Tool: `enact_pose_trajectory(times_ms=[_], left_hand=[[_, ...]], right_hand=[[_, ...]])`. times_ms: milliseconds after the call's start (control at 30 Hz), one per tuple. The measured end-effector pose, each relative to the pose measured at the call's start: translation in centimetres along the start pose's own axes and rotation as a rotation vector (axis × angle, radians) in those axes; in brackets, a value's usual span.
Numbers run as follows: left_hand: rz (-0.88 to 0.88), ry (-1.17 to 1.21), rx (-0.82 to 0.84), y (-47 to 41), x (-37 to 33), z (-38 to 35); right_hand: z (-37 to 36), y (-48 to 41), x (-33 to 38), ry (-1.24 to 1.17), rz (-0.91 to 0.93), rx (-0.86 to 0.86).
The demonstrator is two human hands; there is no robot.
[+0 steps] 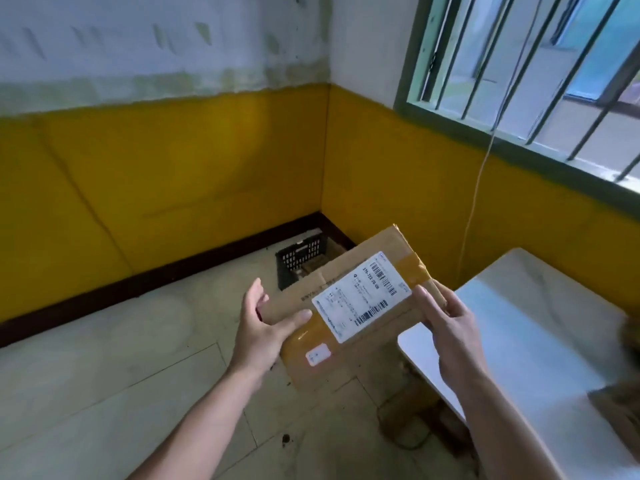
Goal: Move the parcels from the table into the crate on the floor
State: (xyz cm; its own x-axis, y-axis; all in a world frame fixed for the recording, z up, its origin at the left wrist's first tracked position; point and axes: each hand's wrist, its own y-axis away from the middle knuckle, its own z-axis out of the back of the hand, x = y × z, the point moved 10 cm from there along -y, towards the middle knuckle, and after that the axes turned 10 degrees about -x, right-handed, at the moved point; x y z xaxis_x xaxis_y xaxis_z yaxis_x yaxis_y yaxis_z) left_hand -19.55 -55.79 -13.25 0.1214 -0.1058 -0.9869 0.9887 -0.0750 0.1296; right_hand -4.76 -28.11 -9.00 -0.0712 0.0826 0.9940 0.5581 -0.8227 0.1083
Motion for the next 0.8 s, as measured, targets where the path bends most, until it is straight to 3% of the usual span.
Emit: enact_pose_trajectory(times_ms=[233,533,800], left_hand=[[0.357,0.152,-0.115,-9.3,4.7,-3.3],[0.296,-0.008,-0.014,-28.9,5.8,-10.7],[0.326,-0.217,0.094,-41.8,5.6,-16.6]], right_hand=[[-6.3,-5.6,-4.2,-0.053,-0.104,-0.113],[-15.2,-22.8,-11.5,-0.051,-0.249,-0.098],[-20.1,-34.1,-14.6,0.110,-0.404,-0.160]])
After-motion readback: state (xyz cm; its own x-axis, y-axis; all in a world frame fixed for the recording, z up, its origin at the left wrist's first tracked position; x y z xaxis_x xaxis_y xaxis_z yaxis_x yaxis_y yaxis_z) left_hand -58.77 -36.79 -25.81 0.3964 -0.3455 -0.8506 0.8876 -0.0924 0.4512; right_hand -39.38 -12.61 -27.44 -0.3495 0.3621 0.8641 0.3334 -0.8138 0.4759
